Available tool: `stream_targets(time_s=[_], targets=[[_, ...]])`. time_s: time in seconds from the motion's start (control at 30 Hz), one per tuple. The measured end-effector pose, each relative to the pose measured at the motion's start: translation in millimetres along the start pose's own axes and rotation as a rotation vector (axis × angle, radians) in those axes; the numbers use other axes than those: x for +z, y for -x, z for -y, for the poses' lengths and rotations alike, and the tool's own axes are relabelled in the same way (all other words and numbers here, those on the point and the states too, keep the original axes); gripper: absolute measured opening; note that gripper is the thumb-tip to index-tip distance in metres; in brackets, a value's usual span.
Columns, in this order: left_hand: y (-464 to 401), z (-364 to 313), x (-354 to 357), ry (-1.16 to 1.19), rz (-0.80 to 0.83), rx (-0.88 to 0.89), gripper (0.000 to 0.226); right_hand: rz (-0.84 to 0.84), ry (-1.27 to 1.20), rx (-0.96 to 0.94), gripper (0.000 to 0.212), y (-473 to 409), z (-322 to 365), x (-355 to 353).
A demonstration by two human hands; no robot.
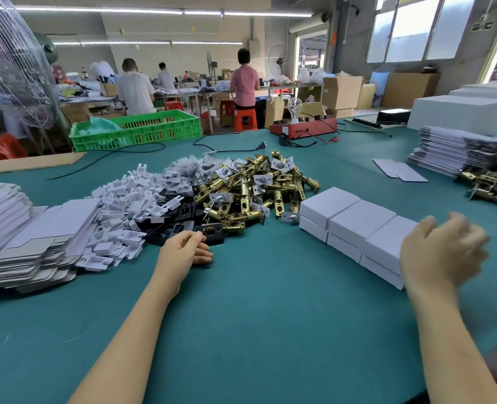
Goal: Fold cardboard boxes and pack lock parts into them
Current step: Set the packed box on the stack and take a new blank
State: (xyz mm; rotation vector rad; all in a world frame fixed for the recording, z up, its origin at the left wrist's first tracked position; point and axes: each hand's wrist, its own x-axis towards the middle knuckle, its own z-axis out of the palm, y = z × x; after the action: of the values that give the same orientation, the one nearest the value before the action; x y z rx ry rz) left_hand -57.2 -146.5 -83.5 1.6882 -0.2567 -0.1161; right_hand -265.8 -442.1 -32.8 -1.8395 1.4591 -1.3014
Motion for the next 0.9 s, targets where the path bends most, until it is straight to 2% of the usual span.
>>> stream_targets(time_s=[0.07,0.13,0.17,0.23,0.3,0.37,0.57,0.63,0.73,0.9], targets=[[-0.8,0.3,-0.6,0.024,-0.003,-0.011,0.025,-0.104,-0.024,-0.304,0.030,14.0,19.2,4.2],[-1.3,0.1,-0.3,0.024,0.003,-0.017,0.024,-0.069,-0.110,-0.613,0.019,28.4,40.7,16.4],[-1.7,-0.2,0.1,0.011,0.009,-0.018,0.023,0.043,-0.176,-0.709,0.014,34.7,52.5,25.5],[-1.4,-0.5,0.7,-0.015,0.020,-0.018,0.022,0.391,-0.253,-0.776,0.011,44.8,74.6,50.1],[-0.6,-0.9,1.3,-0.027,0.031,-0.021,0.022,0.698,-0.139,-0.764,0.012,52.7,88.1,80.1],[-0.7,-0.7,0.8,-0.031,0.046,-0.029,0.022,0.814,-0.046,-0.708,0.014,62.0,89.0,108.6],[-4.4,-0.3,-3.6,0.036,0.077,-0.045,0.022,0.714,-0.041,-0.514,0.006,86.4,80.8,160.8],[-4.9,-0.4,-3.1,0.007,0.077,-0.034,0.022,0.699,-0.060,-0.506,0.005,86.8,84.3,166.4],[-5.5,-1.4,-3.9,-0.001,0.062,-0.037,0.022,0.678,-0.017,-0.647,0.030,88.9,83.9,167.5],[-3.9,-5.1,-1.9,0.047,0.049,-0.058,0.021,0.665,0.073,-1.136,0.048,99.5,82.9,169.9]])
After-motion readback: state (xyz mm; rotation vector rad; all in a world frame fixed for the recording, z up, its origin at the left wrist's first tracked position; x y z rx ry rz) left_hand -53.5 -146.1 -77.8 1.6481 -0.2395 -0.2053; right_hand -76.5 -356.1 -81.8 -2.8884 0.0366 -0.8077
